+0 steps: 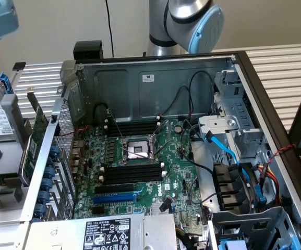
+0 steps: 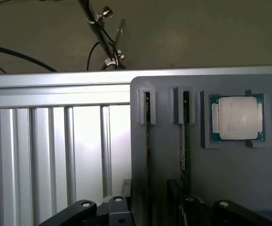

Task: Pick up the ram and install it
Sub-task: 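Pick up the ram and move it above insertion slot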

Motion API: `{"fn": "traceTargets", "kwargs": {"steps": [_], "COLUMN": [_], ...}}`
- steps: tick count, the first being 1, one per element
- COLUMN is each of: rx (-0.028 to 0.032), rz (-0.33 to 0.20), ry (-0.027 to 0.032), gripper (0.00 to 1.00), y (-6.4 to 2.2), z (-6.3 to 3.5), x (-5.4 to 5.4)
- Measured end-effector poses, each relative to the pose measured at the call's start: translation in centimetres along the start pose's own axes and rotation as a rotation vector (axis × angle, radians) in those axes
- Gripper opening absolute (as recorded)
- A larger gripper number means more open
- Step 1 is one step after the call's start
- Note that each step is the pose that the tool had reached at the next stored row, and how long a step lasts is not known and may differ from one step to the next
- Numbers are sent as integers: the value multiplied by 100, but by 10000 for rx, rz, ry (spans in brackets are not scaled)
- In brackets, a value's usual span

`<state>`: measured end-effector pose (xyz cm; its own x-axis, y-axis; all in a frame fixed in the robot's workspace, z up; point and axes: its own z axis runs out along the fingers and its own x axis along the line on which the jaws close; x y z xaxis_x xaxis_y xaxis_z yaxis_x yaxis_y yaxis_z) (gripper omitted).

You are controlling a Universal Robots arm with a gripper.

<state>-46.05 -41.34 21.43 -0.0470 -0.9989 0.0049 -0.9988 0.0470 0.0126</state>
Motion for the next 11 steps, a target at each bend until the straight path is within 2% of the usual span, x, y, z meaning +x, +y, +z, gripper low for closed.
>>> {"fn": "traceTargets", "kwargs": {"steps": [11], "rx": [-3], "rz": [37], "ry": [1], "gripper": [40], "y": [-5], "z": [185], "x": [0]}}
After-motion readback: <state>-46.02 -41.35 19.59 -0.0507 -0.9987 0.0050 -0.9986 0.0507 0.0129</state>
